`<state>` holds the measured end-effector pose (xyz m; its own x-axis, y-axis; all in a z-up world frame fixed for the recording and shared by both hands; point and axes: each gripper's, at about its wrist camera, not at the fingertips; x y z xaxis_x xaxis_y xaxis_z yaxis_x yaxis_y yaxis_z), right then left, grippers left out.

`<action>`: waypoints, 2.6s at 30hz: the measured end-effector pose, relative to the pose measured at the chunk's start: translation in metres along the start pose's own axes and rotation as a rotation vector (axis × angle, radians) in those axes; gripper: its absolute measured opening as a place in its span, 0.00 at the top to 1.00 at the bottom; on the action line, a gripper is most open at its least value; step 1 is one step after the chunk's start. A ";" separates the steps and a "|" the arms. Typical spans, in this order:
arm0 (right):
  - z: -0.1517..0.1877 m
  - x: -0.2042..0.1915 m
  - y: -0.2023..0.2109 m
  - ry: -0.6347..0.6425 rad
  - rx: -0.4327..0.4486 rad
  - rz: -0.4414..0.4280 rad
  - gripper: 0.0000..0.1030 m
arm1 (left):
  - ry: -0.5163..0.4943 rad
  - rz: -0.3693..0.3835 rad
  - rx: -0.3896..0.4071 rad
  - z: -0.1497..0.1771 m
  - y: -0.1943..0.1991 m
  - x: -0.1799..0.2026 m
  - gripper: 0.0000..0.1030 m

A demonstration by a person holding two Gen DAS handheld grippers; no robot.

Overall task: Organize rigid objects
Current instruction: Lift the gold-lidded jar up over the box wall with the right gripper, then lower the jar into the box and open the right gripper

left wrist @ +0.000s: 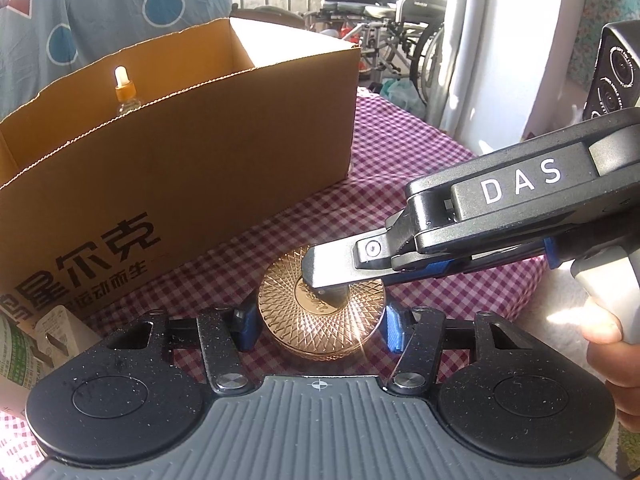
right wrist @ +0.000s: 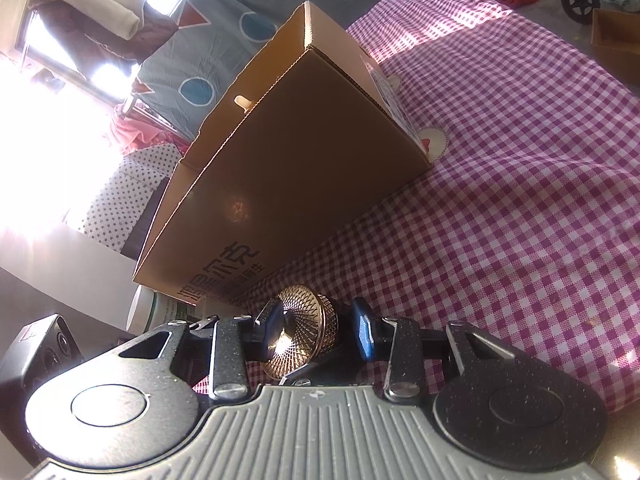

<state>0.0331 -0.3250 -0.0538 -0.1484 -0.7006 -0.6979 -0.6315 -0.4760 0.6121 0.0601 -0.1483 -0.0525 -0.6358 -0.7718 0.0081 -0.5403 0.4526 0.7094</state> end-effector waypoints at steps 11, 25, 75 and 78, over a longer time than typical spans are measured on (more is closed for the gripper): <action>-0.001 0.002 -0.001 -0.006 -0.001 -0.007 0.60 | 0.009 0.002 -0.012 -0.003 -0.004 0.000 0.44; 0.002 0.001 0.000 -0.002 0.004 -0.008 0.59 | 0.006 -0.008 -0.010 -0.001 -0.006 0.001 0.45; -0.182 -0.127 -0.043 0.399 -0.037 -0.068 0.59 | 0.303 -0.084 0.170 -0.142 0.028 -0.072 0.45; -0.201 -0.118 -0.069 0.397 -0.079 -0.045 0.59 | 0.347 -0.093 0.130 -0.152 0.003 -0.084 0.45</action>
<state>0.2474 -0.3161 0.0608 0.1936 -0.8215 -0.5363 -0.5680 -0.5396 0.6215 0.1961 -0.1497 0.0558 -0.3681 -0.9075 0.2023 -0.6664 0.4093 0.6232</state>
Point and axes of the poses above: each gripper's, at about its wrist camera, not at the fingertips, and y roughly against the way its jaws point, x to its right, z to its underside, and after that the axes turned 2 degrees about x, right-handed
